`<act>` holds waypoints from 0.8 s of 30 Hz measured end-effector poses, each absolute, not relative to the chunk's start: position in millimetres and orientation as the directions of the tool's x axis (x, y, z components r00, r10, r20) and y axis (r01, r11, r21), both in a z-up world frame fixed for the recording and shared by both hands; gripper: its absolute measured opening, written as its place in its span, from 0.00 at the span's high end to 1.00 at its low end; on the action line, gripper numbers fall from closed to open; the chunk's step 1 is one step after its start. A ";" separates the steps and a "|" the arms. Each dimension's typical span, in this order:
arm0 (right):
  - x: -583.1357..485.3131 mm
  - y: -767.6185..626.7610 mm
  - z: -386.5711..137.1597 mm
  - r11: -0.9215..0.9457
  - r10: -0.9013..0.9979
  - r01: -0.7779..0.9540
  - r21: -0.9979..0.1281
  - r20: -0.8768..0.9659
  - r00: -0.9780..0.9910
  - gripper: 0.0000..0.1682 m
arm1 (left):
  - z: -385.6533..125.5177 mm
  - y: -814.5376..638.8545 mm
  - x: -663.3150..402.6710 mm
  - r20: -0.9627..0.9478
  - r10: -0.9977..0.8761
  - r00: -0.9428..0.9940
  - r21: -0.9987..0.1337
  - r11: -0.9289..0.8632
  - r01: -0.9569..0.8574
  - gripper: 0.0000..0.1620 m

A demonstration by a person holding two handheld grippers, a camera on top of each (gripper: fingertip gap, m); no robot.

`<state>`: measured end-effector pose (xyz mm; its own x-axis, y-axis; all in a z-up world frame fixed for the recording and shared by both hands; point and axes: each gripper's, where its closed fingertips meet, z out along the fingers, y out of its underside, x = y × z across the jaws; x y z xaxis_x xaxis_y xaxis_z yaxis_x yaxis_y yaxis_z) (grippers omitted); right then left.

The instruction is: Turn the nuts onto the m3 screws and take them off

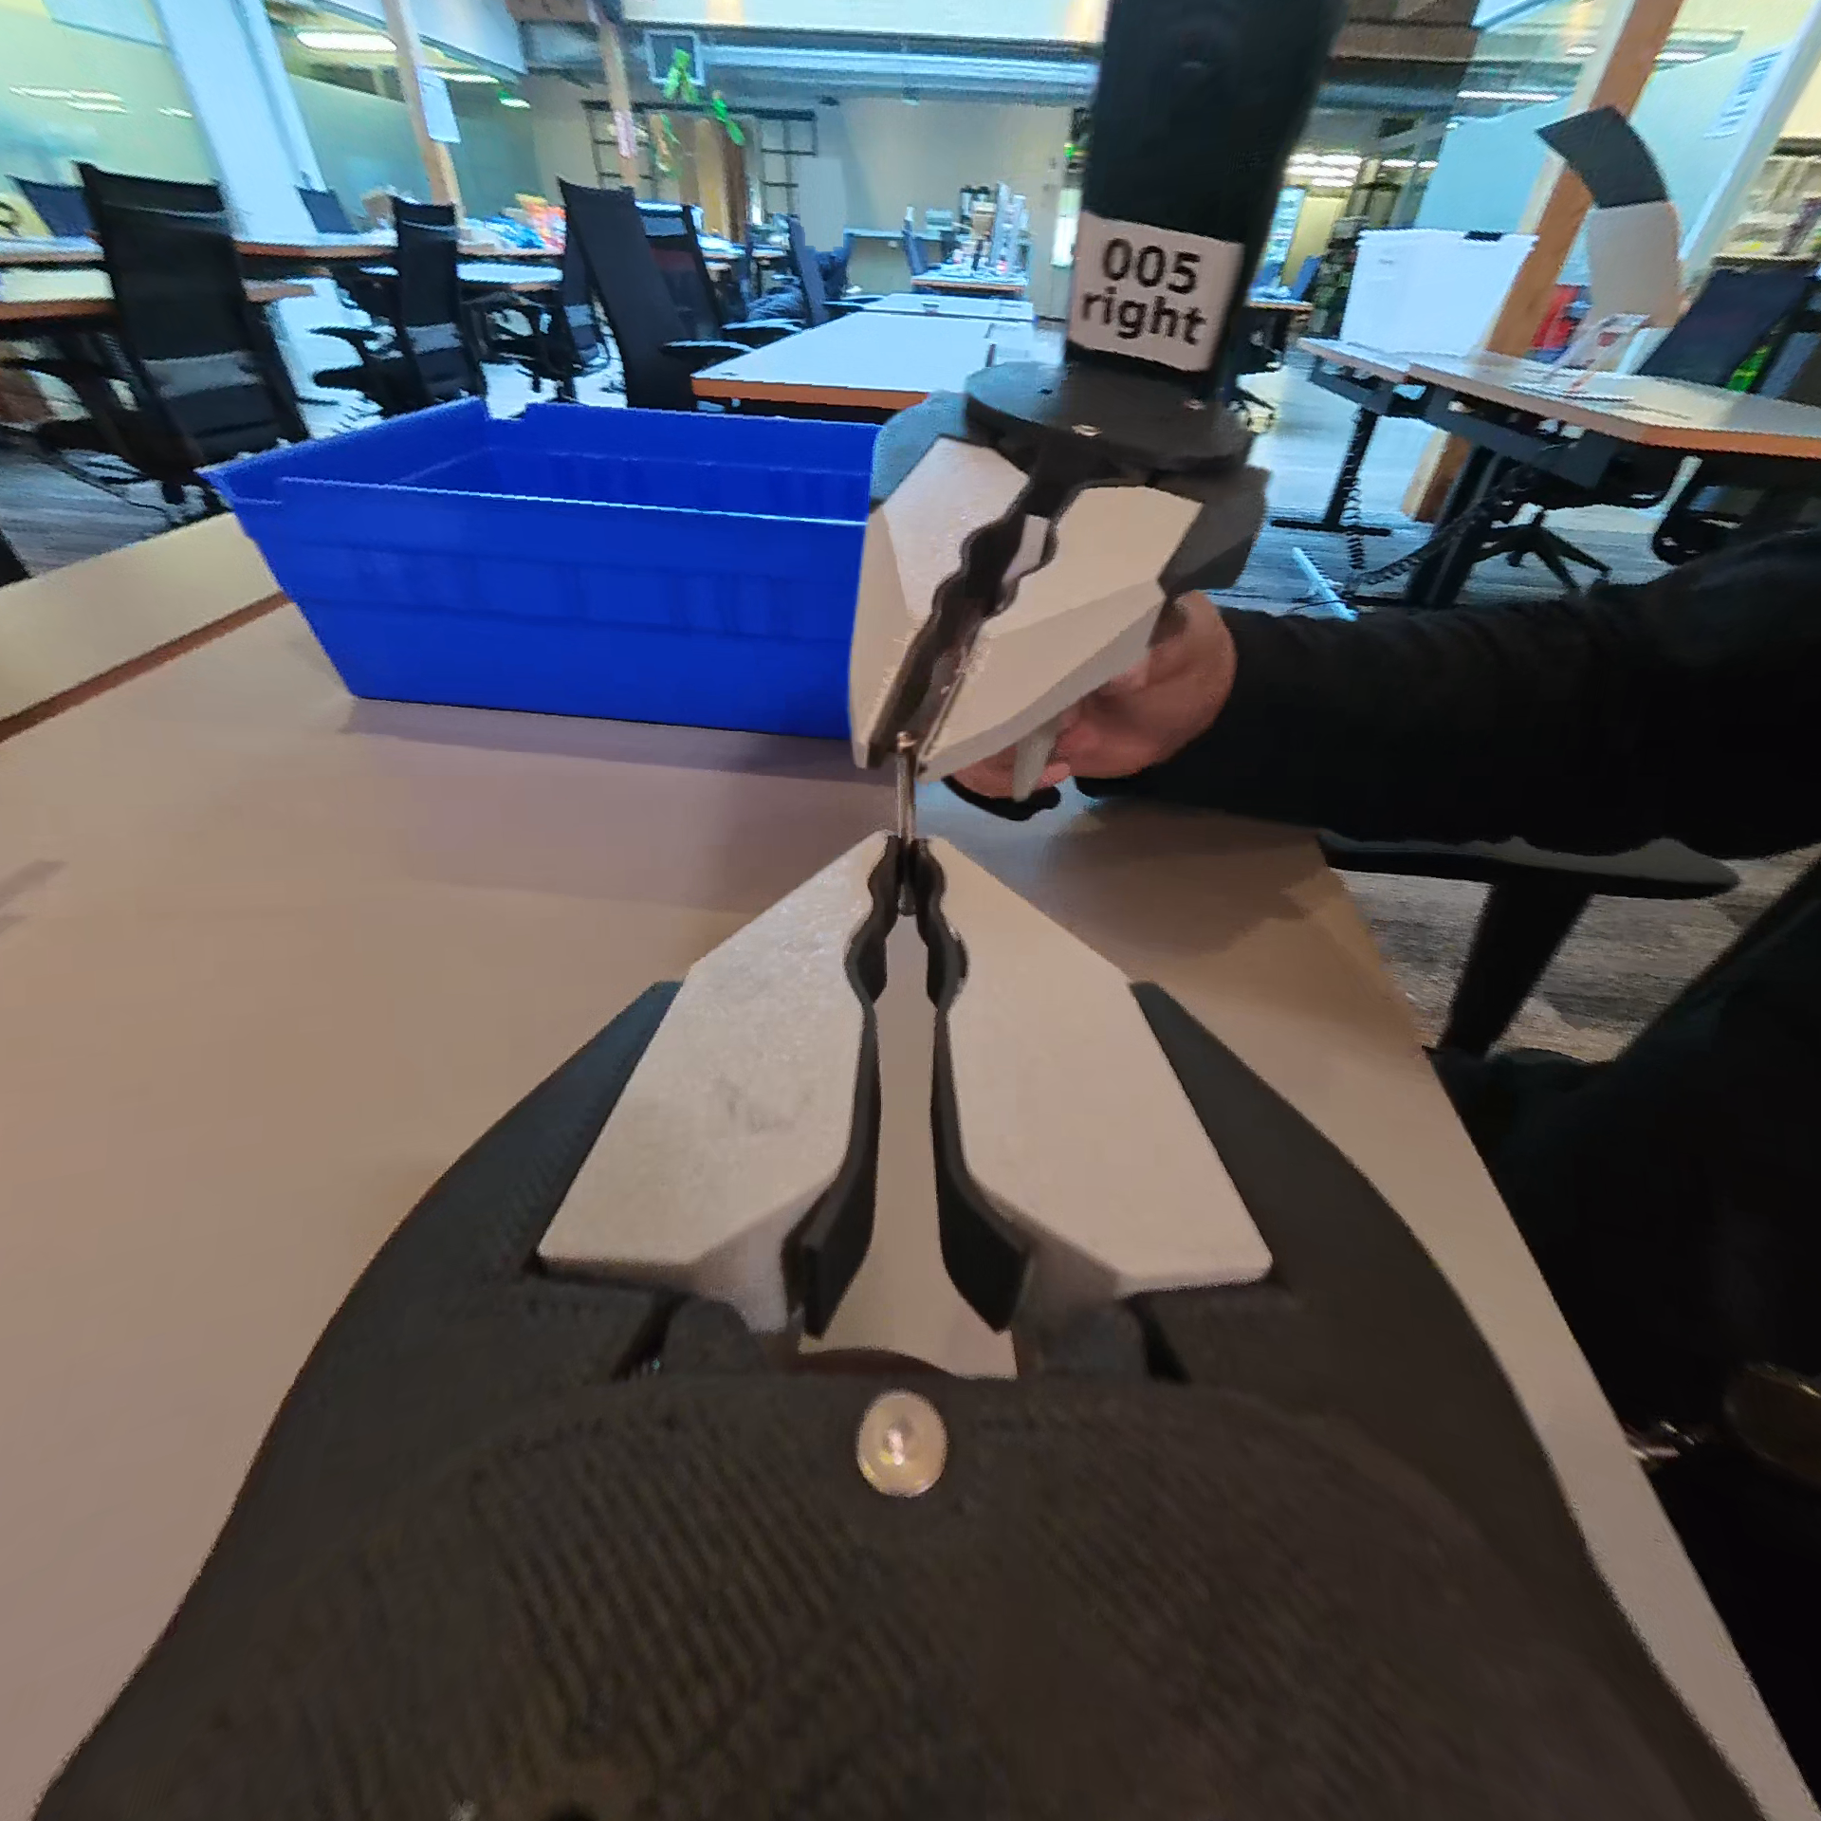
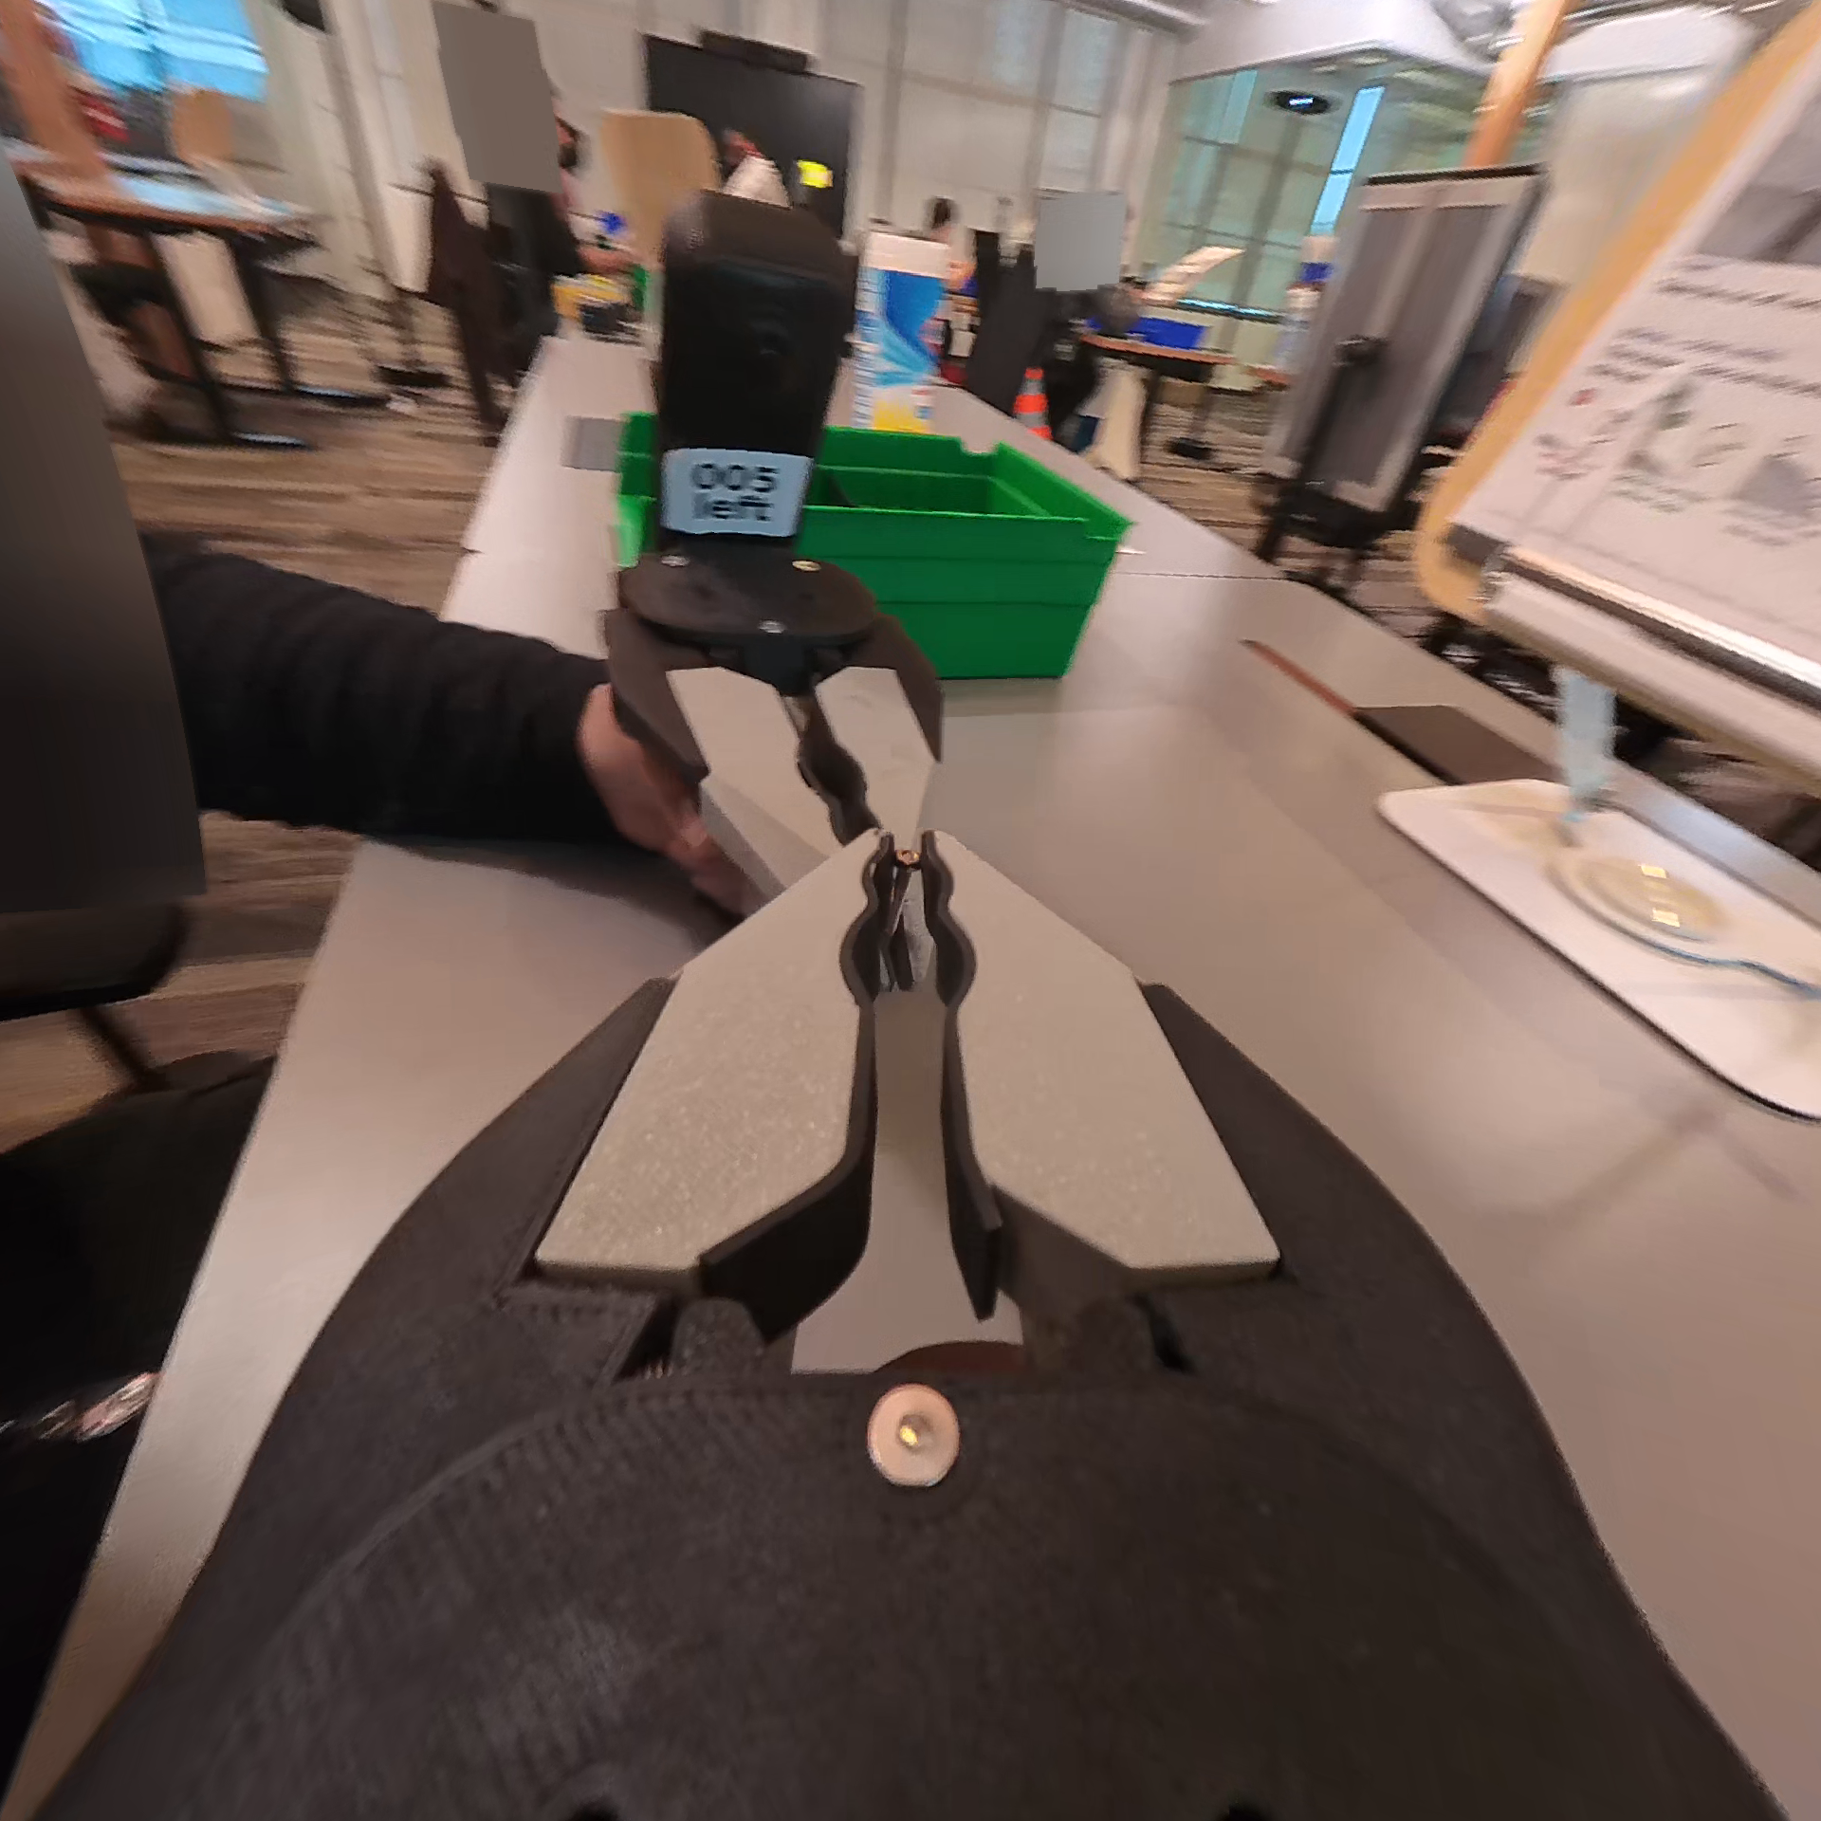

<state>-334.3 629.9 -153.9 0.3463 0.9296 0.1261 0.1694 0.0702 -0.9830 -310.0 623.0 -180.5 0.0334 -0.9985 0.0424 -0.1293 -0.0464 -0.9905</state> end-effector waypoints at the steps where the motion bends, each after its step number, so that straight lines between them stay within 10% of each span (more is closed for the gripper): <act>1: -334.0 632.1 -153.9 0.071 0.919 0.173 -0.982 0.132 0.371 0.99 | -180.3 625.3 -309.4 0.033 -0.998 0.055 -0.991 -0.040 -0.128 1.00; 24: -334.4 659.8 -164.9 -0.052 0.742 0.138 -0.989 0.054 0.668 0.99 | -189.3 651.6 -306.0 0.000 -0.959 0.284 -0.985 -0.048 -0.164 1.00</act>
